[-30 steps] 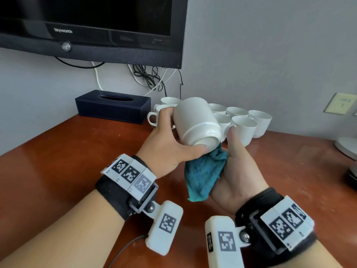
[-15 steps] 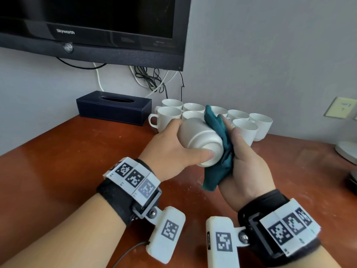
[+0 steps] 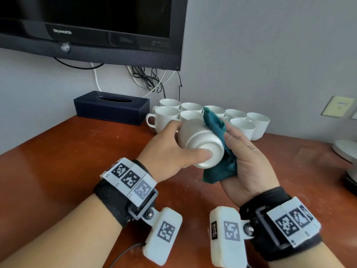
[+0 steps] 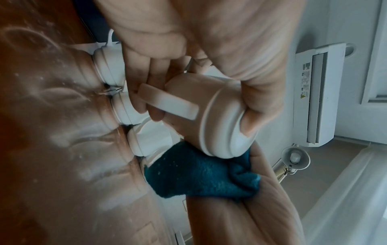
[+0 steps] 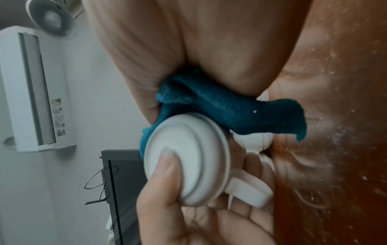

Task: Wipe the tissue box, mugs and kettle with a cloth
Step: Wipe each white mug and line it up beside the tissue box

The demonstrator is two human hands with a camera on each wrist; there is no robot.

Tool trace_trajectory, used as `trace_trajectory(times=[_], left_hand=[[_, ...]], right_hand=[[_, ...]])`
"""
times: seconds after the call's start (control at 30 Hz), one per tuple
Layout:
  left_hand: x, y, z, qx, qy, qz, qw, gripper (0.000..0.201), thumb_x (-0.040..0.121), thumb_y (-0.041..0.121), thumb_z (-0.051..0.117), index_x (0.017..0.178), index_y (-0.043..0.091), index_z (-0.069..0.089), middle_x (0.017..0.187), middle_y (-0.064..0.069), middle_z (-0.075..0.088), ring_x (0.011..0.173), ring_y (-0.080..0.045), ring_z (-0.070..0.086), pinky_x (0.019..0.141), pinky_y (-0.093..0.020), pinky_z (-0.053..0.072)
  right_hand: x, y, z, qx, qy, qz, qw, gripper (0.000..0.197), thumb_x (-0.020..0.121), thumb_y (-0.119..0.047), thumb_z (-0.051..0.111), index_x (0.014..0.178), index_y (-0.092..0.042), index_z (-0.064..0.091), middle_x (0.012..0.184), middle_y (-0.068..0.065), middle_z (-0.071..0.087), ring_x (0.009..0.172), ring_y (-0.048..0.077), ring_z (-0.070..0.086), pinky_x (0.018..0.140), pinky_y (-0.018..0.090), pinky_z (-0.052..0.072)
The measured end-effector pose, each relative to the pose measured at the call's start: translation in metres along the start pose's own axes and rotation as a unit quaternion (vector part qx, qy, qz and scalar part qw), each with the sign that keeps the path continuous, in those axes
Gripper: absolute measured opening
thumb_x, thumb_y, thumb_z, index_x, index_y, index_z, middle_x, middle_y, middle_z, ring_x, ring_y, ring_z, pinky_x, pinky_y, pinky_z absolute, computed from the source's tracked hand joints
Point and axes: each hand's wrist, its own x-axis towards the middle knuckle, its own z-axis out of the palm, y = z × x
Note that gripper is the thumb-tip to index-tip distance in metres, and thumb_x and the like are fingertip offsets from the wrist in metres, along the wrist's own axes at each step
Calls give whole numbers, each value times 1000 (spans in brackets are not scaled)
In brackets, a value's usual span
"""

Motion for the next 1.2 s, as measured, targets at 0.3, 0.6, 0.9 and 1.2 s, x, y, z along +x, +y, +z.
trace_trajectory(times=[0.3, 0.6, 0.9, 1.2], left_hand=[[-4, 2, -2, 66, -19, 41, 997, 91, 54, 67, 84, 134, 43, 48, 119, 21, 66, 105, 1, 65, 94, -36, 58], [-7, 1, 4, -50, -90, 75, 992, 98, 59, 47, 92, 140, 44, 38, 133, 17, 60, 122, -12, 63, 103, -51, 54], [-4, 0, 0, -6, -36, 103, 994, 109, 65, 30, 98, 145, 35, 24, 137, 15, 50, 122, 3, 55, 98, -18, 51], [-1, -2, -5, 53, 30, 77, 995, 99, 69, 39, 94, 140, 37, 25, 133, 6, 46, 114, -14, 55, 87, -31, 49]], right_hand=[[-3, 0, 7, -47, -38, 10, 998, 30, 85, -13, 66, 109, -18, 82, 148, -2, 59, 120, 22, 68, 82, 38, 64], [-4, -2, 13, 23, 49, 115, 992, 51, 101, -53, 55, 128, -13, 70, 124, 20, 72, 104, 43, 70, 79, 57, 58], [-10, 8, 17, 135, -13, 178, 975, 56, 105, -48, 46, 115, -3, 78, 121, 17, 74, 105, 31, 74, 98, 46, 58], [-10, 6, 14, 102, -3, 131, 986, 66, 106, -58, 32, 146, -11, 57, 145, 19, 61, 138, 34, 54, 122, 50, 32]])
